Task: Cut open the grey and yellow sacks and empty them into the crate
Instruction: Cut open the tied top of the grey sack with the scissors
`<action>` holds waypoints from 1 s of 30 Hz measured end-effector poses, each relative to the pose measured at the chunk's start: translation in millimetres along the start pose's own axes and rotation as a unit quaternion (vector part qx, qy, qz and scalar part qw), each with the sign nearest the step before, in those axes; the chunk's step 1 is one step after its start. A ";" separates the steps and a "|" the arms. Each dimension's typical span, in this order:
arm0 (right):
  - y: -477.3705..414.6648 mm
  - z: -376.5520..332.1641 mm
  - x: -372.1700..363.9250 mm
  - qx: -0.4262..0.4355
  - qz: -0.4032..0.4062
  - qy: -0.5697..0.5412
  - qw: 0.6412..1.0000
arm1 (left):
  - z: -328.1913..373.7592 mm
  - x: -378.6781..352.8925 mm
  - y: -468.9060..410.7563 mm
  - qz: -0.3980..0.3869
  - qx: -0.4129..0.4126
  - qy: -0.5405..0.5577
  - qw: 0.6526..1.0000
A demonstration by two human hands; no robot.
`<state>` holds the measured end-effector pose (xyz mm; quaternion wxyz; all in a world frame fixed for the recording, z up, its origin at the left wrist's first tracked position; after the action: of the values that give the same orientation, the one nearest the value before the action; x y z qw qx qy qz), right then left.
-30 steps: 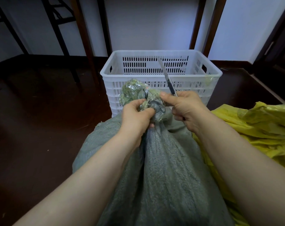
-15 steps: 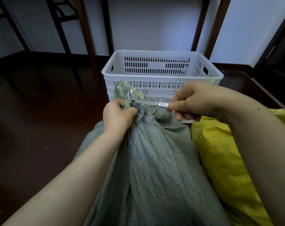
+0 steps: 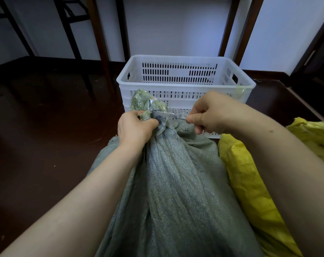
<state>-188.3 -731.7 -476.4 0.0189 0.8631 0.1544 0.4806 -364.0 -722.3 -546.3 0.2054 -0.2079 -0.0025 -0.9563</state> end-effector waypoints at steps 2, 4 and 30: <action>-0.5 -1.4 -0.9 0.003 0.014 0.001 1.000 | -0.8 0.6 -1.0 0.001 0.003 0.003 1.000; -0.2 -3.2 -1.1 0.007 0.027 0.001 1.000 | -0.5 1.7 -1.6 0.007 0.007 0.007 1.000; -9.2 -18.8 -27.2 0.086 0.185 0.073 0.976 | 18.6 -8.1 5.8 -0.036 -0.015 -0.016 0.999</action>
<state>-219.6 -732.8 -490.4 -0.1564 0.8374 0.0334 0.5227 -347.6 -722.7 -533.0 0.1677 -0.2257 0.0010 -0.9596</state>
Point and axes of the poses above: each hand's wrist, its own y-axis away from the middle knuckle, its own x-axis out of the back of the hand, z = x × y, the point moved 5 cm from there along -y, towards the middle knuckle, and after that the axes turned 3 degrees about -z, right-handed, at the moved point
